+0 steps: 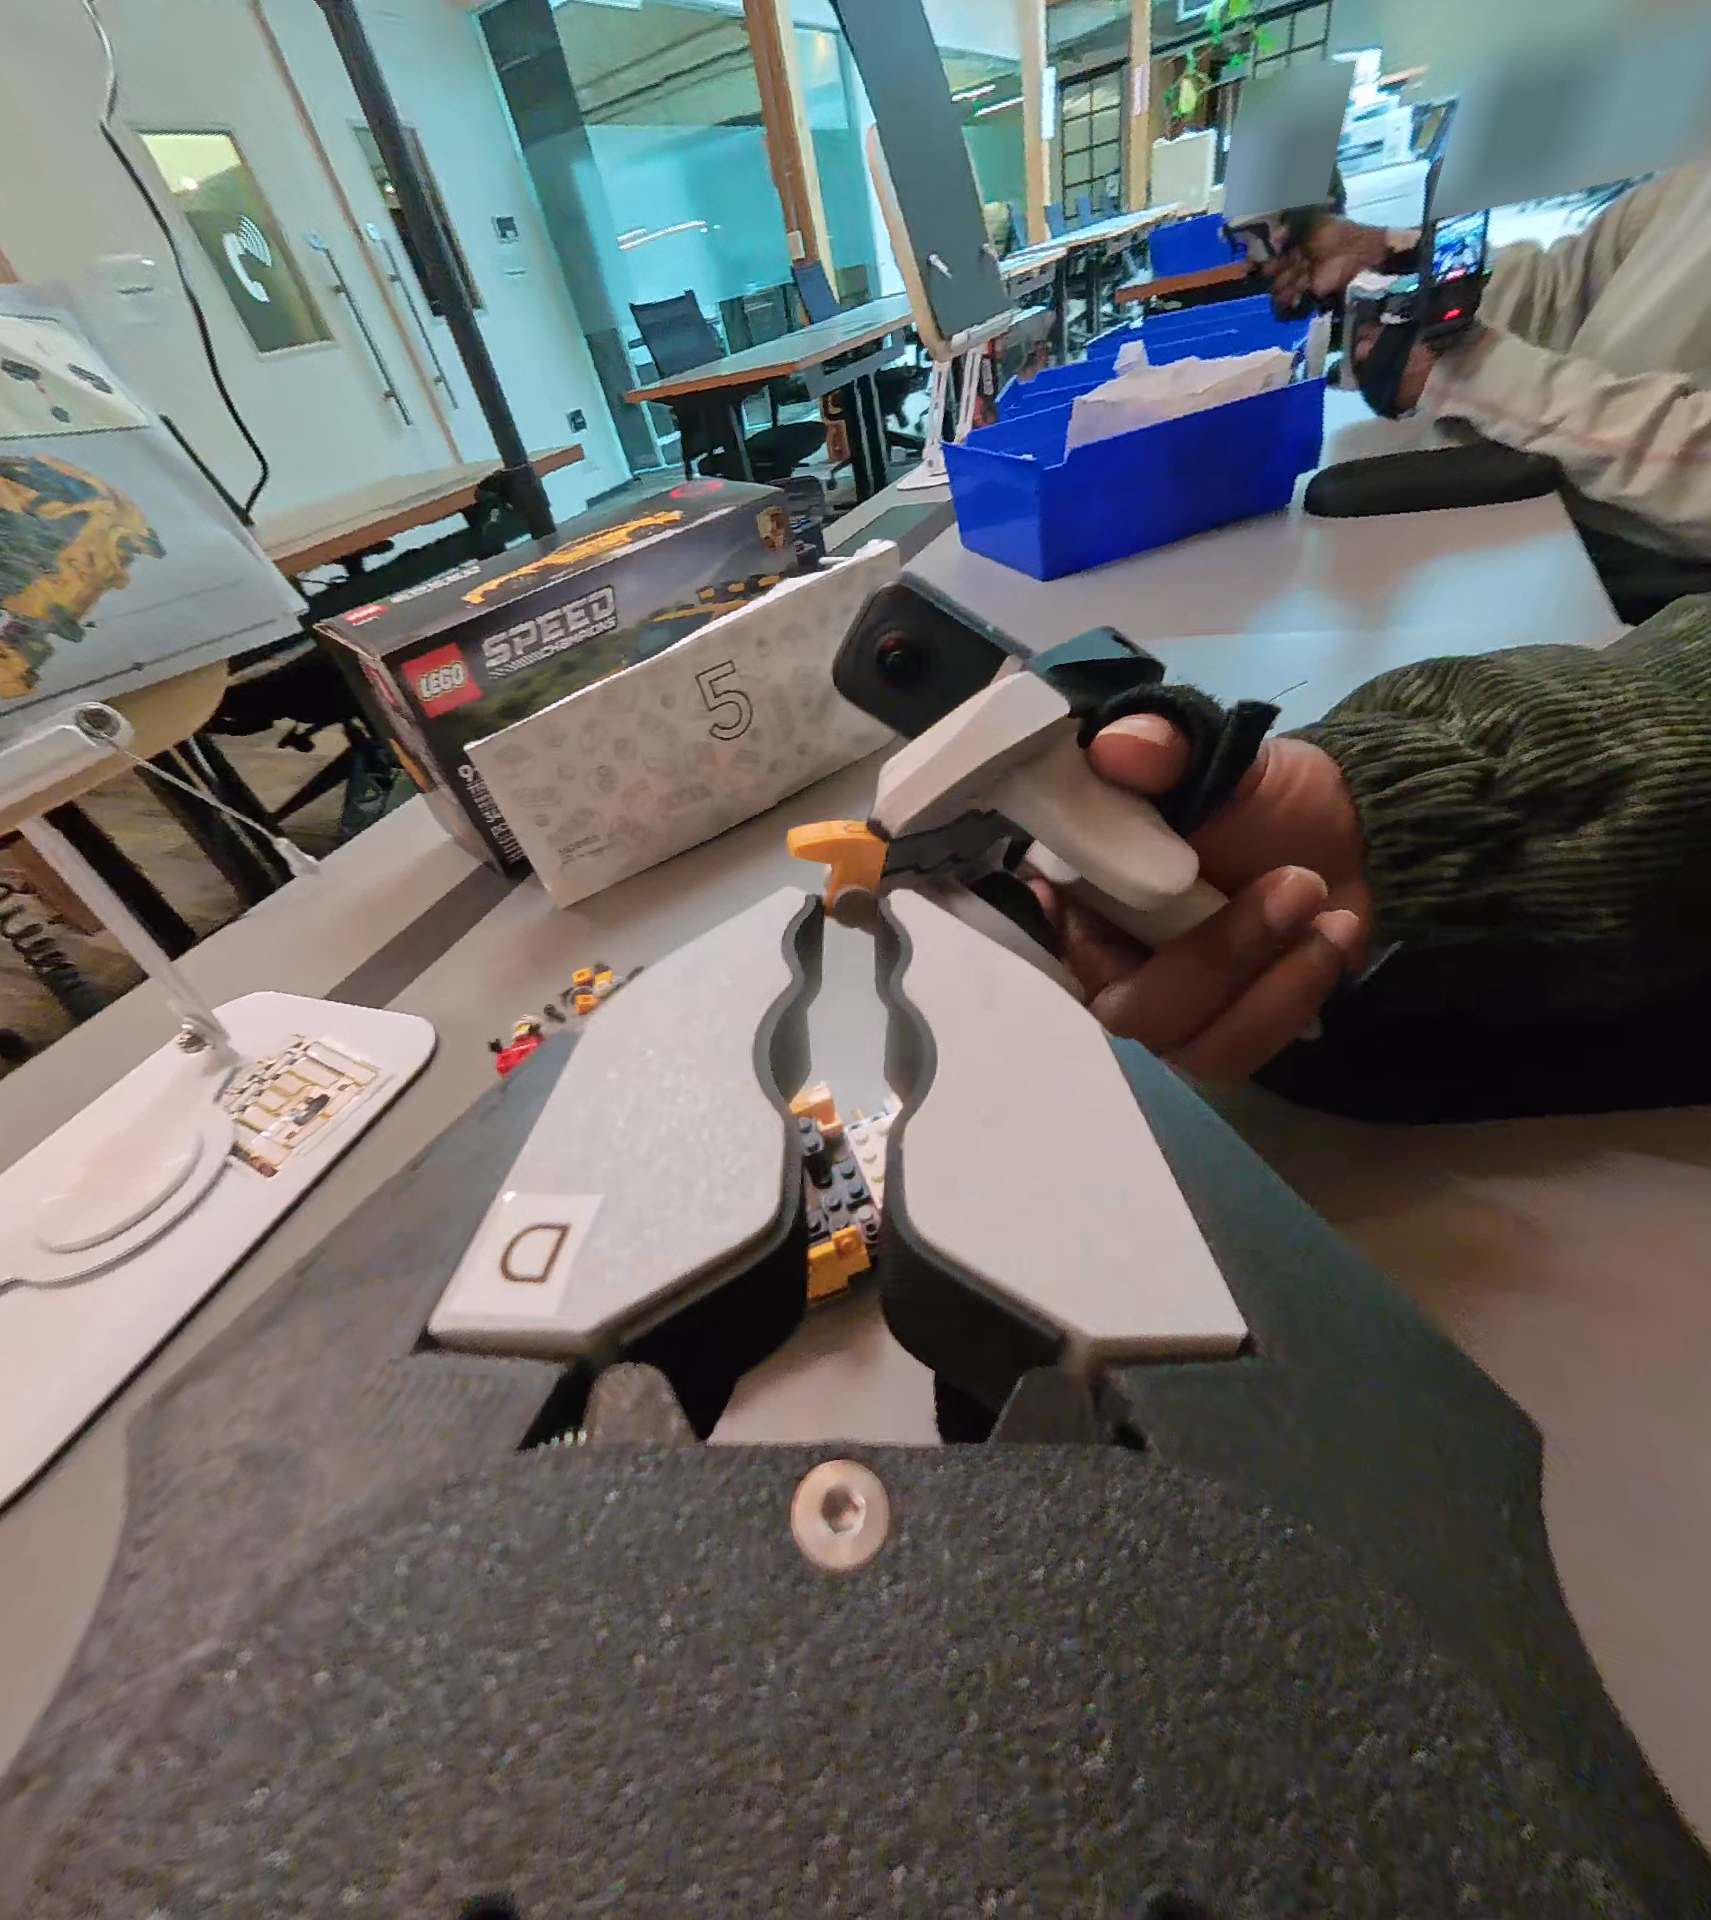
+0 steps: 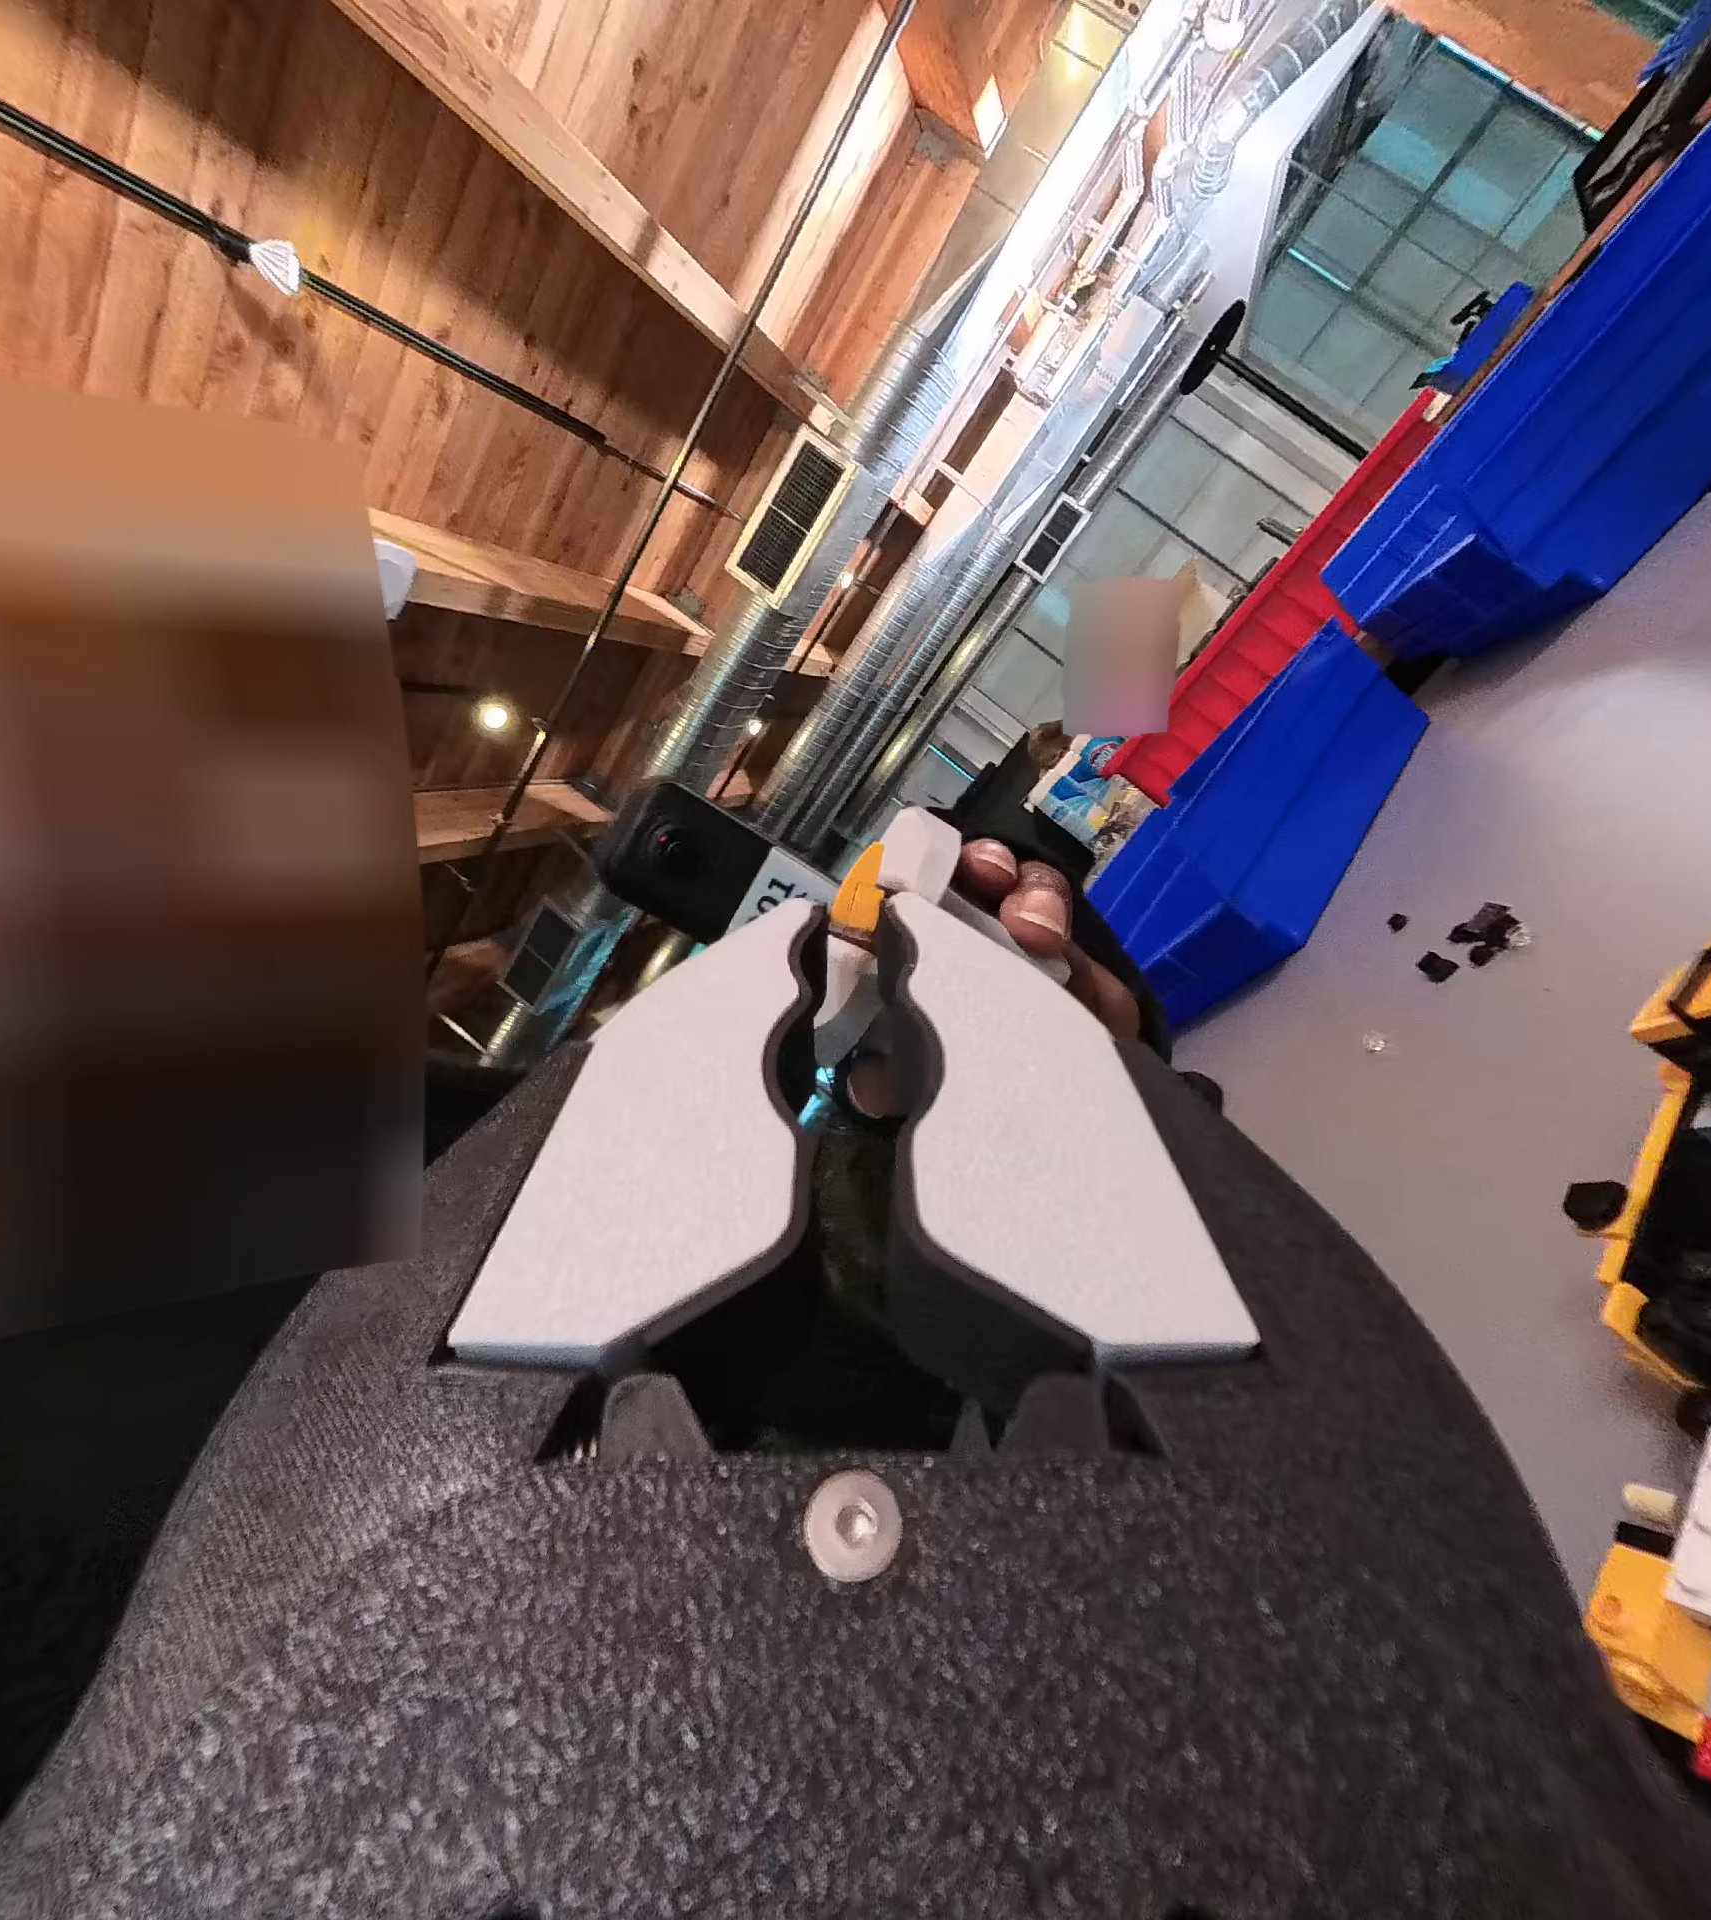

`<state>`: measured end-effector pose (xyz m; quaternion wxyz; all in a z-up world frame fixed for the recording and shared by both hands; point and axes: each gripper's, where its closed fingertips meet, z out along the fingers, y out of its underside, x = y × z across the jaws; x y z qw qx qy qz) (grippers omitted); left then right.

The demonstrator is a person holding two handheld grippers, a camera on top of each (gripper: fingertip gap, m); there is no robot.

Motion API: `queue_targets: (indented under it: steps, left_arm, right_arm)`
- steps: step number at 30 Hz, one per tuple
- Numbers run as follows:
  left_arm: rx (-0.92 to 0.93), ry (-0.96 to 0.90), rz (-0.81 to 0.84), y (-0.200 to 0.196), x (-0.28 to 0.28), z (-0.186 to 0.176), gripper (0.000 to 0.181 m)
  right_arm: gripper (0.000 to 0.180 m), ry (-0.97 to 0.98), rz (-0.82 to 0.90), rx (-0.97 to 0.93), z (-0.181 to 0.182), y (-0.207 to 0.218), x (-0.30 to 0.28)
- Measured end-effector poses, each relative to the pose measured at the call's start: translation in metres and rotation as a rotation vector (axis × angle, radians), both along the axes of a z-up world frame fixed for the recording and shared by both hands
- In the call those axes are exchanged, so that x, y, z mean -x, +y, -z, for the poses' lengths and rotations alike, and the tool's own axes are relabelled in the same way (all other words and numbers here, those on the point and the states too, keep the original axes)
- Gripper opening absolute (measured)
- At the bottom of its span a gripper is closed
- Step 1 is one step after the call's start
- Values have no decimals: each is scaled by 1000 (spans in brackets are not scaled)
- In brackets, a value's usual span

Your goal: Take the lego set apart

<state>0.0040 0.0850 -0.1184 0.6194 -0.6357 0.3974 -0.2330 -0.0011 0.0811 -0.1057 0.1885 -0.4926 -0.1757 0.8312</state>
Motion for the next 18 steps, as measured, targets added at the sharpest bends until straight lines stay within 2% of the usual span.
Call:
queue_targets:
  steps: [1,18]
  left_arm:
    - [-11,8,-9,0,1,0,9]
    - [-8,50,-52,6,8,11,7]
  right_arm:
    - [9,-13,12,-17,1,0,1]
    - [9,-86,102,-59,10,6,7]
